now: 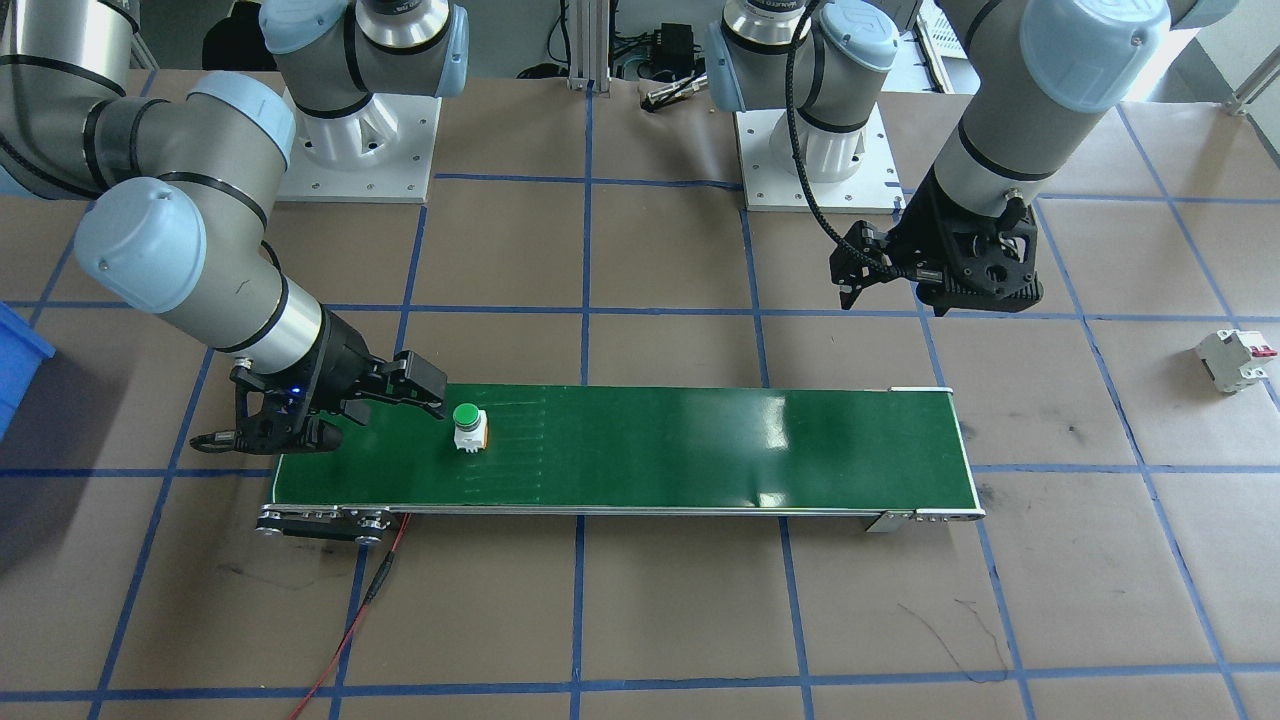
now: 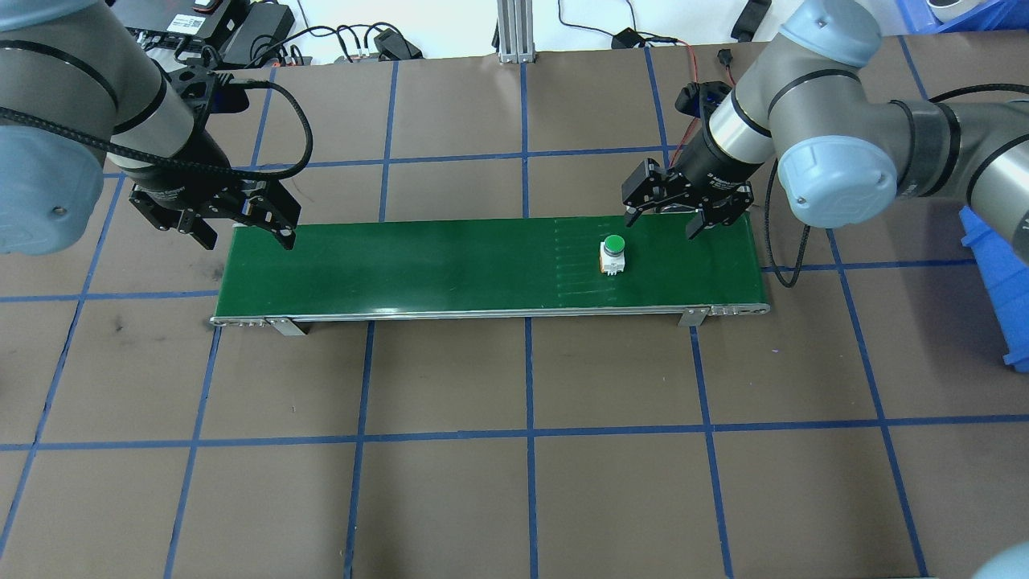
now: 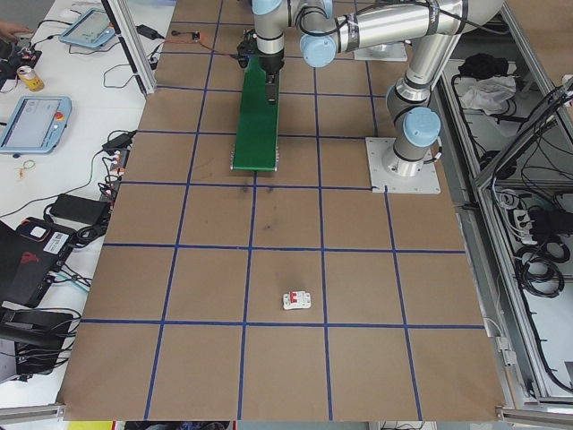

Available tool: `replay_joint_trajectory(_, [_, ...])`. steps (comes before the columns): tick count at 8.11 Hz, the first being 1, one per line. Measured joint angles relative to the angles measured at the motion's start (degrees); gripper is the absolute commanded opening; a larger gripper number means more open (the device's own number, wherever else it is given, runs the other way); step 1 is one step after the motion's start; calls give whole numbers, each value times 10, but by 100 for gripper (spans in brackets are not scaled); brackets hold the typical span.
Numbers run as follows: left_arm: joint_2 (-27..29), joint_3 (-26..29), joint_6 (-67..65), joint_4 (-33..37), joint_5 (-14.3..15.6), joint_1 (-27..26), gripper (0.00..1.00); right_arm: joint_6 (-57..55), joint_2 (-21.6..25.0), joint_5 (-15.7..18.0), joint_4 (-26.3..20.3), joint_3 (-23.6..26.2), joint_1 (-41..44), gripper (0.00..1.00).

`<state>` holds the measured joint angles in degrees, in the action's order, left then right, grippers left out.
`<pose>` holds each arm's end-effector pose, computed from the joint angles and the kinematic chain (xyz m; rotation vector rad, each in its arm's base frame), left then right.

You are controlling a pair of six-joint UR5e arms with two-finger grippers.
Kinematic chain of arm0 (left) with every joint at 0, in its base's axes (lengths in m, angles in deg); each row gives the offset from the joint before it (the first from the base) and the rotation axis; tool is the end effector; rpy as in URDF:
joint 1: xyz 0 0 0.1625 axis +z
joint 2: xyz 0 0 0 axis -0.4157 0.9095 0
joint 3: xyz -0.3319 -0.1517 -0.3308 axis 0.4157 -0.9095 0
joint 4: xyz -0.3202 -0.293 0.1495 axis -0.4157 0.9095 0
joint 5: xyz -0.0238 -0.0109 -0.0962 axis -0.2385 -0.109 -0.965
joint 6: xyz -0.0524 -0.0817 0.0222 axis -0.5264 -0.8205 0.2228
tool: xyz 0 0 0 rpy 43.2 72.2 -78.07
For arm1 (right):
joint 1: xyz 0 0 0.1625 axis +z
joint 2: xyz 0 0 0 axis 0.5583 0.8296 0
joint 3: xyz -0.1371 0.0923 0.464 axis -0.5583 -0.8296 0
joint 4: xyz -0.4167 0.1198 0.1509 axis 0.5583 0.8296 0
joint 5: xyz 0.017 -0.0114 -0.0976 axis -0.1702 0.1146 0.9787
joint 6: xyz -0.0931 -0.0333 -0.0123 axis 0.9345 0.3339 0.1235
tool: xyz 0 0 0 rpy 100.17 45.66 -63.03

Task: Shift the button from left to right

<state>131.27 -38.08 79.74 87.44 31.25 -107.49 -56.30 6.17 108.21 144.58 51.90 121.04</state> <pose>-0.0691 -0.5343 0.4814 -0.0876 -3.1247 -0.0516 0.1344 -0.6128 0.3520 0.0999 2.8104 0.0643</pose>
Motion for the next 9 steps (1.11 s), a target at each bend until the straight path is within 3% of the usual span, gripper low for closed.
replay_joint_trajectory(4, [0,1,1,-2,-1,0,100,-6,-13,29,4,2,14,80])
replay_joint_trajectory(8, [0,1,1,-3,-1,1,100,0,-42,100,3,7,14,12])
replay_joint_trajectory(9, [0,1,2,-4,-1,1,100,8,-43,120,3,6,14,0])
